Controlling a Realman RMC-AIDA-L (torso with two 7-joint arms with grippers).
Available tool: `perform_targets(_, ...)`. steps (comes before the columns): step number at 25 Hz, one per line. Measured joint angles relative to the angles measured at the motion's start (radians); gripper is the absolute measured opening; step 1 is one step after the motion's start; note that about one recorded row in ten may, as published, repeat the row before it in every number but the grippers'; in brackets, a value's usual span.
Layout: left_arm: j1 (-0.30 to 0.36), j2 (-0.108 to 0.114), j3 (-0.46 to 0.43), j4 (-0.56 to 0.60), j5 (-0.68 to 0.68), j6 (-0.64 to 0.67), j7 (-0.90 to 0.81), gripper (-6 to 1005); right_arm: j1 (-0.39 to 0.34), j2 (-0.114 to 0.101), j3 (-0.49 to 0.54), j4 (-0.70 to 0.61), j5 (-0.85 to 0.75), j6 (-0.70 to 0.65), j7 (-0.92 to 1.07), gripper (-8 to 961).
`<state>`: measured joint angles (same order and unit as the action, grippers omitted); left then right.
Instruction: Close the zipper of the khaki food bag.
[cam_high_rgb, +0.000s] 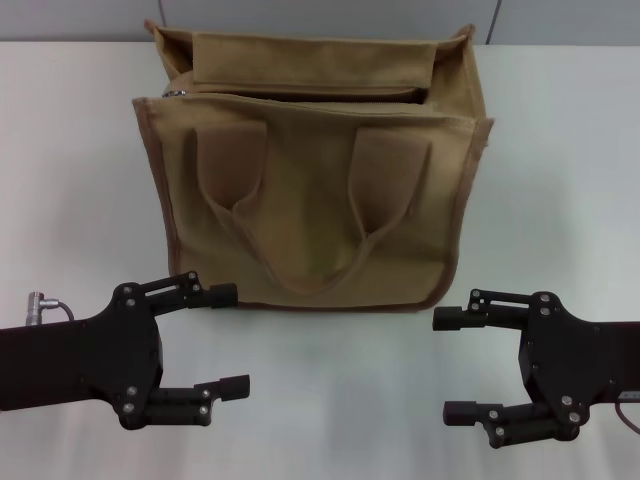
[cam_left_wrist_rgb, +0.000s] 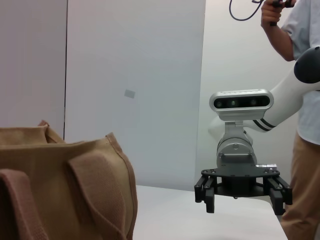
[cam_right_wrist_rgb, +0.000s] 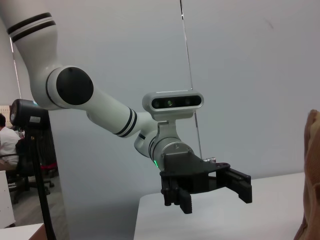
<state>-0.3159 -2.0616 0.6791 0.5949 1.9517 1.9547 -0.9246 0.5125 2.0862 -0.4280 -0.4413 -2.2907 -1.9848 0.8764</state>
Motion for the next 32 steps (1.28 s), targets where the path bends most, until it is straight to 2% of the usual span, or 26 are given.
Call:
perform_targets(15, 0.004, -0.004, -0.012, -0.004, -0.007, -0.008, 0.004, 833, 0.001, 0.0, 0.0, 0.028, 0.001, 0.011, -0.009, 801)
perform_targets(21, 0.009, -0.009, -0.149, -0.01, -0.01, -0.048, 0.017, 832, -0.003, 0.0, 0.008, 0.059, 0.002, 0.012, -0.044, 800)
perform_targets(24, 0.01, -0.01, -0.165, -0.011, -0.011, -0.063, 0.019, 832, -0.005, 0.0, 0.009, 0.079, 0.007, 0.014, -0.061, 800)
perform_targets(26, 0.011, -0.009, -0.249, -0.033, -0.026, -0.117, 0.027, 832, -0.008, -0.001, 0.01, 0.114, 0.012, 0.023, -0.101, 799)
perform_targets(29, 0.011, -0.009, -0.249, -0.033, -0.026, -0.117, 0.027, 832, -0.009, -0.001, 0.009, 0.126, 0.013, 0.035, -0.109, 799)
perform_targets(30, 0.008, -0.008, -0.361, -0.06, -0.038, -0.227, 0.054, 831, -0.01, -0.001, 0.009, 0.132, 0.013, 0.039, -0.112, 799)
perform_targets(32, 0.004, -0.009, -0.369, -0.062, -0.039, -0.273, 0.075, 831, -0.01, -0.001, 0.009, 0.149, 0.013, 0.049, -0.125, 799)
